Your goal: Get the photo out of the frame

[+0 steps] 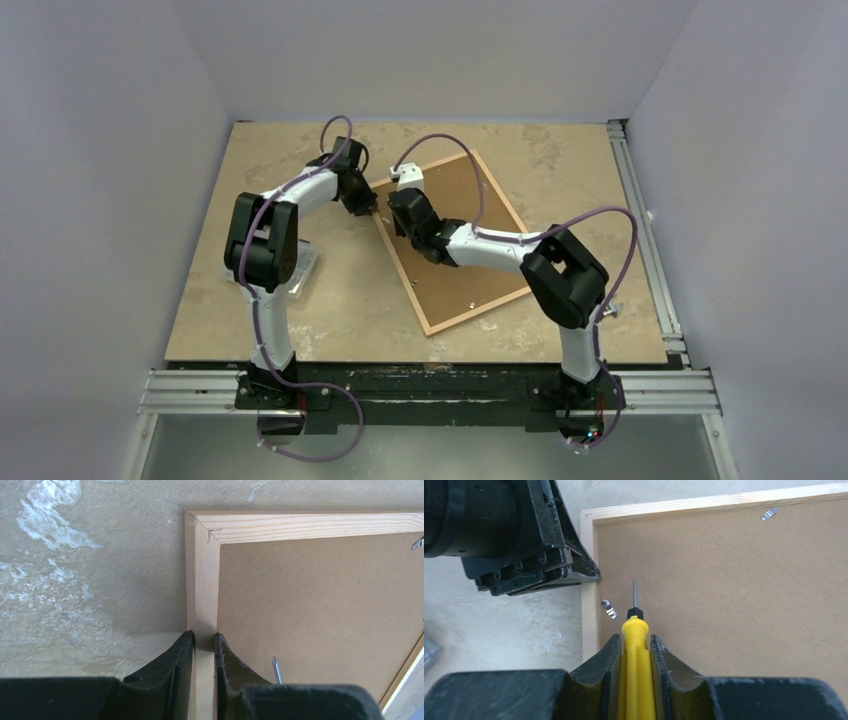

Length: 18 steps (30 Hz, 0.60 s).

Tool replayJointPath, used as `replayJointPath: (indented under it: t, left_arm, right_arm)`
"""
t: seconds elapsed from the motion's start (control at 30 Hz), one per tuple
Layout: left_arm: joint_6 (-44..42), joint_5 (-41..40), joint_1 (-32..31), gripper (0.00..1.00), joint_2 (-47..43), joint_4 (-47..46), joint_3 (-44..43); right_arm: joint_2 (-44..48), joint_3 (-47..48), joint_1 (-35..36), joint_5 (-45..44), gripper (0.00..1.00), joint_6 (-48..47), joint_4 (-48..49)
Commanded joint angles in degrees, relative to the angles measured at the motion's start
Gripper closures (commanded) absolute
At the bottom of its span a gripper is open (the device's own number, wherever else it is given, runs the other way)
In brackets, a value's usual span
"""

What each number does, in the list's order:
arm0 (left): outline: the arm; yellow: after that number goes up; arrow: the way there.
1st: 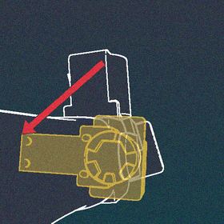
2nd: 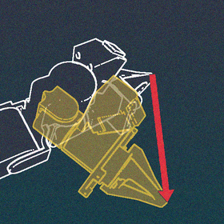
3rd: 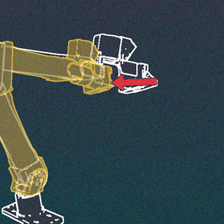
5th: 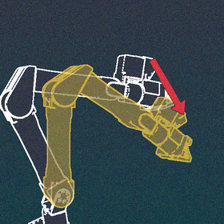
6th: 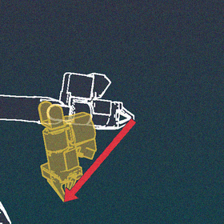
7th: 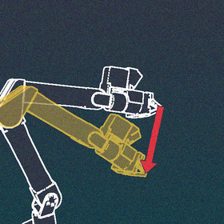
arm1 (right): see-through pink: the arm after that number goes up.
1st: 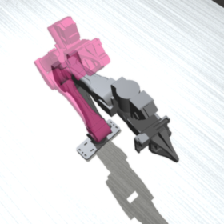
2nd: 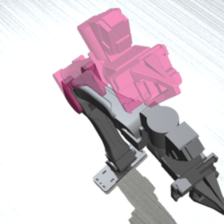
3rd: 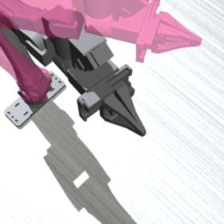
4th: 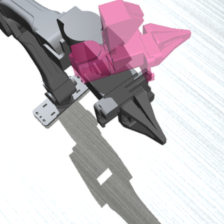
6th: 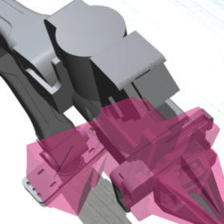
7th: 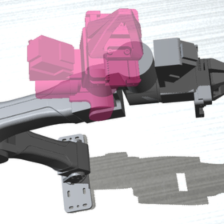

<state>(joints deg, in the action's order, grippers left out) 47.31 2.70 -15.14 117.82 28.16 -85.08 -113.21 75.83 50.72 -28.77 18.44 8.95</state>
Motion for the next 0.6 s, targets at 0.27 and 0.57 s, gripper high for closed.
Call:
replayJointPath:
  t: [0.27, 0.57]
  left_arm:
    - [-5.90, 8.59, -0.73, 0.47, -8.83, 9.94, 1.70]
    - [-2.22, 17.15, -7.86, 0.32, -21.64, 1.87, 19.98]
  right_arm:
    - [26.46, -13.34, -0.71, 11.71, 1.00, 4.18, -19.15]
    - [41.09, -26.92, 2.57, 16.06, 1.00, 9.08, -24.36]
